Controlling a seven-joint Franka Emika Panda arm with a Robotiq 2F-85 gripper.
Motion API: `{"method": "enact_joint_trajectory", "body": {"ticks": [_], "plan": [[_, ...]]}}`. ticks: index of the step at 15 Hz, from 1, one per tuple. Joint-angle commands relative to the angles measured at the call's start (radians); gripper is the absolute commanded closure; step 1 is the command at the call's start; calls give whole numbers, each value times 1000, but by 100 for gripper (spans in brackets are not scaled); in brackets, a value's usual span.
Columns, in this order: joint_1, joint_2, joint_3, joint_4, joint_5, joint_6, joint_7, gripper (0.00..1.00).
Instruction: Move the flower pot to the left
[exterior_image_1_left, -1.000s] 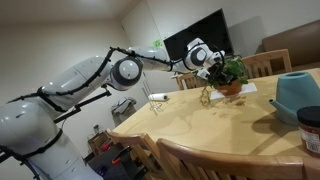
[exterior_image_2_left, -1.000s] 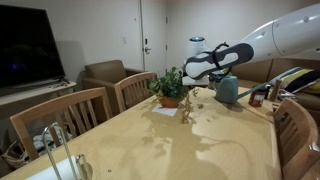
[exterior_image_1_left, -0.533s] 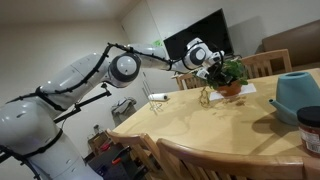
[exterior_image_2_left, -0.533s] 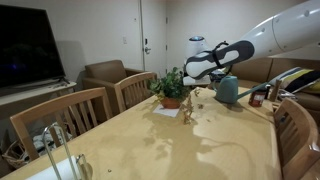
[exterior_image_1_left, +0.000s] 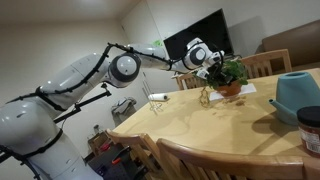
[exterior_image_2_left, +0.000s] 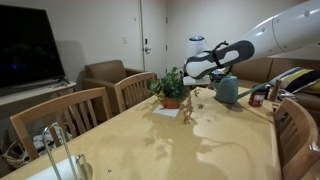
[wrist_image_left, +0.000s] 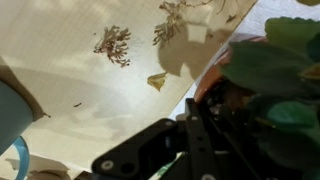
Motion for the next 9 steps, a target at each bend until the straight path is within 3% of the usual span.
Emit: {"method": "enact_joint_trajectory", "body": {"ticks": [1, 9], "plan": [[10, 4, 6, -34, -9, -7, -32, 99], [16, -52, 29, -106, -9, -43, -199, 99]]}}
